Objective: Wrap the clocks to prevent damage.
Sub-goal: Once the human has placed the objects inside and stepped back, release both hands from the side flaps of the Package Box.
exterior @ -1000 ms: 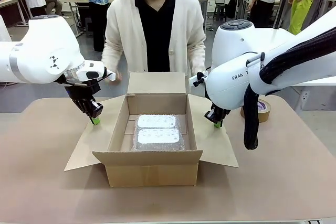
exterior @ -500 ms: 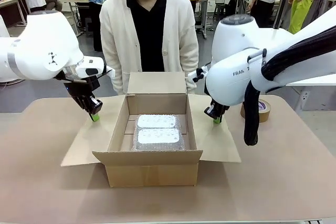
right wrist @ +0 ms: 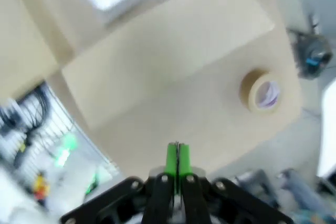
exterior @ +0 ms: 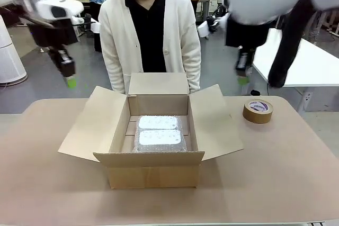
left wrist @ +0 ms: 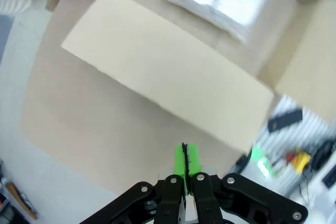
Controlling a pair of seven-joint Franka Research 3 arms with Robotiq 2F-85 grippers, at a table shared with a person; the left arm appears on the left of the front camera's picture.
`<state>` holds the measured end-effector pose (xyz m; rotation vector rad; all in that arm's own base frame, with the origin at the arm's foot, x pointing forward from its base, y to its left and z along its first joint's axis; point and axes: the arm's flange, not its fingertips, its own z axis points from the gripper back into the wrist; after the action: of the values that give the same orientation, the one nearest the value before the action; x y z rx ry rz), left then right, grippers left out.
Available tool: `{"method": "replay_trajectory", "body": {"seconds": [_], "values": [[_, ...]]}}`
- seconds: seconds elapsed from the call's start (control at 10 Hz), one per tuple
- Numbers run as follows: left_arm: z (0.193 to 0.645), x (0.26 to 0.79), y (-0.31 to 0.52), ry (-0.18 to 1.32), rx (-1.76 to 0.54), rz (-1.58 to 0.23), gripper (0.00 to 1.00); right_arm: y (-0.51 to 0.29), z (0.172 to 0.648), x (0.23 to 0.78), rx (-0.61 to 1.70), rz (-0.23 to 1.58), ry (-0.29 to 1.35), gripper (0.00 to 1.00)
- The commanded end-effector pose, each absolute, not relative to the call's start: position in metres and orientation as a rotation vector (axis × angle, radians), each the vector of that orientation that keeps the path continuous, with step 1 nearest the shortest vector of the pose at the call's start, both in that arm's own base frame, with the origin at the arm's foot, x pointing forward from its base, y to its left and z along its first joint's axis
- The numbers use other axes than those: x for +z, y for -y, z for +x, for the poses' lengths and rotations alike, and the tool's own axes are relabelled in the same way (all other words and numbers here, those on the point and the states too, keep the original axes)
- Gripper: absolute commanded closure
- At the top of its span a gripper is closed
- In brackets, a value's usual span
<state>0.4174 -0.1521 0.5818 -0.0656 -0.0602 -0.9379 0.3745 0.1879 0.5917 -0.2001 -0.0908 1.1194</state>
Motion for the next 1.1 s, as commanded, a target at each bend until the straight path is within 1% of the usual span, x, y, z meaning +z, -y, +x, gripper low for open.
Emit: {"method": "replay_trajectory", "body": {"seconds": [0.0, 0.1, 0.2, 0.4, 0.6, 0.7, 0.8, 1.0], "values": [[0.405, 0.595, 0.115, 0.032, -1.264, -0.026, 0.95, -0.143, 0.367, 0.598, 1.363, -0.284, 0.028, 0.96], [0.396, 0.595, 0.096, 0.067, -1.409, -0.02, 0.95, -0.123, 0.36, 0.59, 1.439, -0.289, -0.009, 0.96], [0.389, 0.588, 0.077, 0.073, -1.452, -0.024, 0.95, -0.103, 0.359, 0.576, 1.472, -0.244, 0.015, 0.96], [0.382, 0.568, 0.047, 0.127, -1.465, -0.078, 0.95, -0.077, 0.357, 0.544, 1.483, -0.14, 0.13, 0.96], [0.369, 0.555, 0.019, 0.193, -1.461, -0.122, 0.95, -0.058, 0.353, 0.526, 1.468, -0.073, 0.172, 0.96], [0.371, 0.547, 0.031, 0.22, -1.446, -0.123, 0.95, -0.06, 0.357, 0.521, 1.463, -0.073, 0.168, 0.96], [0.378, 0.563, 0.026, 0.129, -1.462, -0.089, 0.95, -0.064, 0.359, 0.533, 1.451, -0.122, 0.125, 0.96], [0.378, 0.563, 0.026, 0.129, -1.462, -0.089, 0.95, -0.064, 0.359, 0.533, 1.451, -0.122, 0.125, 0.96]]}}
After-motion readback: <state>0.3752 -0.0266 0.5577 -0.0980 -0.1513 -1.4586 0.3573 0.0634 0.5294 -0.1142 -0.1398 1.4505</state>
